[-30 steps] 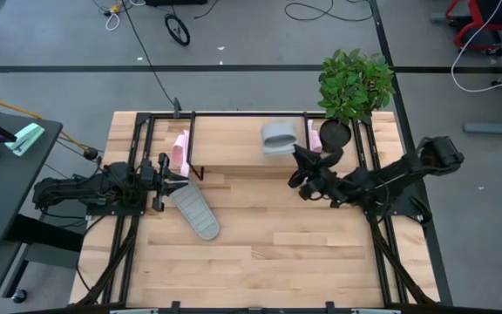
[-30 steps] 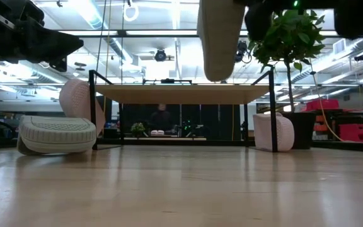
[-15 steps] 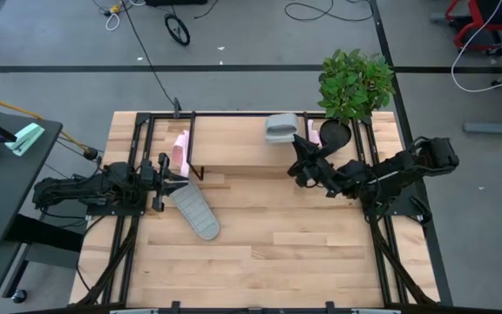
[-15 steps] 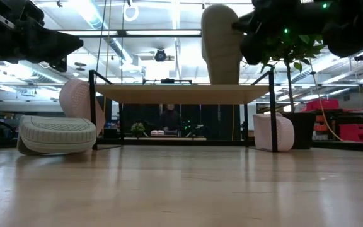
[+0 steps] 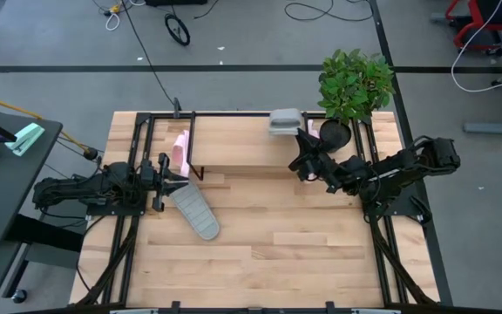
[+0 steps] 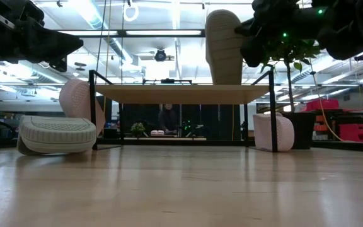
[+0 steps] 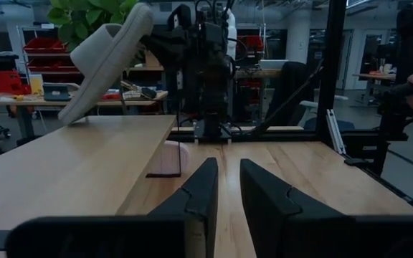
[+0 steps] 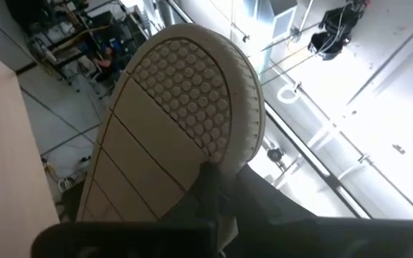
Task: Pick and place slides into the shelf
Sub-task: Put the right grey slide onto the shelf
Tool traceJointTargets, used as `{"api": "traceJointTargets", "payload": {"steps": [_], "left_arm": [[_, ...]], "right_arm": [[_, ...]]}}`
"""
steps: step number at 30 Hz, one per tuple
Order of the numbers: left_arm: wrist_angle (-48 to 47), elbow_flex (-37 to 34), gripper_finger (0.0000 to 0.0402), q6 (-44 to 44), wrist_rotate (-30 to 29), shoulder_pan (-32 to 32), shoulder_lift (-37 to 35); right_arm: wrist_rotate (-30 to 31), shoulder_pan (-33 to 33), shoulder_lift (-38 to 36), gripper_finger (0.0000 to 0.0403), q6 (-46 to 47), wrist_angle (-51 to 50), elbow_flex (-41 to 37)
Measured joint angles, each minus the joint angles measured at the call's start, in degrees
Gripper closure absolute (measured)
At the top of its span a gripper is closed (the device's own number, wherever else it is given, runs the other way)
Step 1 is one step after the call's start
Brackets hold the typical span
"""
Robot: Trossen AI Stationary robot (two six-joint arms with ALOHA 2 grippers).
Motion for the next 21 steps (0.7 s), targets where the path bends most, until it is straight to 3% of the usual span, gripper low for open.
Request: {"api": "traceJointTargets", "payload": {"steps": [14, 21], "left_arm": [[-0.01, 0.00, 0.0333, 0.00, 0.00, 0.00, 0.00], [-0.03, 0.00, 0.0340, 0.00, -0.01, 0.00, 0.00]], "right_arm": [[2.81, 0.37, -0.02, 0.0380, 4.17, -3.85, 0.02], [6.28, 3.87, 0.00, 0.0380, 4.83, -5.46, 0.00]]}}
